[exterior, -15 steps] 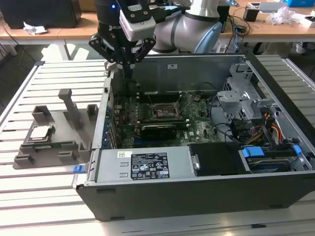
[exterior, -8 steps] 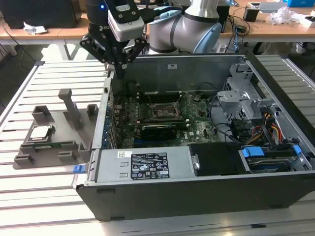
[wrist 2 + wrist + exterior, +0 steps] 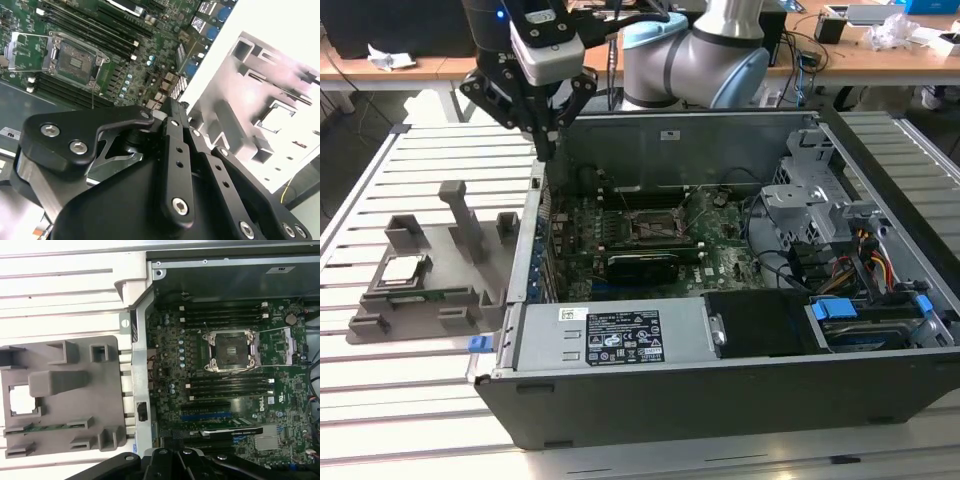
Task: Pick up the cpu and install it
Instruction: 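Reach for the cpu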
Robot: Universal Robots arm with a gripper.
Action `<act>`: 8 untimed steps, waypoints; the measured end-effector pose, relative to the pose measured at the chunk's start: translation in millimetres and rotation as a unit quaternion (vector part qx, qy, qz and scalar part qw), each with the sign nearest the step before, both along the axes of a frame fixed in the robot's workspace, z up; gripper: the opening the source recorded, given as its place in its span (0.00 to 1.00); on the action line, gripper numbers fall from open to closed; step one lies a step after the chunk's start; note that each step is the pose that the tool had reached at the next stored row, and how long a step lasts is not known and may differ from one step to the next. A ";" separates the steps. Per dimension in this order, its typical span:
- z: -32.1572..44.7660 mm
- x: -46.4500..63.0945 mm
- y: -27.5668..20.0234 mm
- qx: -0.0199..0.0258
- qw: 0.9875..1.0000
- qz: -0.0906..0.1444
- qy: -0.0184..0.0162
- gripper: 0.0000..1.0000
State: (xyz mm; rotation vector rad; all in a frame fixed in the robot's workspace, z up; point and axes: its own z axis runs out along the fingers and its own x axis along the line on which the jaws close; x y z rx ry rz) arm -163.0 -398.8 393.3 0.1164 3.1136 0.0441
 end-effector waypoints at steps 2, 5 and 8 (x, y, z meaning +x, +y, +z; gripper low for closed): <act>0.0 -8.7 0.0 0.000 1.000 0.000 0.000 0.11; 0.0 -17.9 0.0 0.000 1.000 0.000 0.000 0.11; 0.0 -23.2 0.0 0.000 1.000 0.000 0.000 0.11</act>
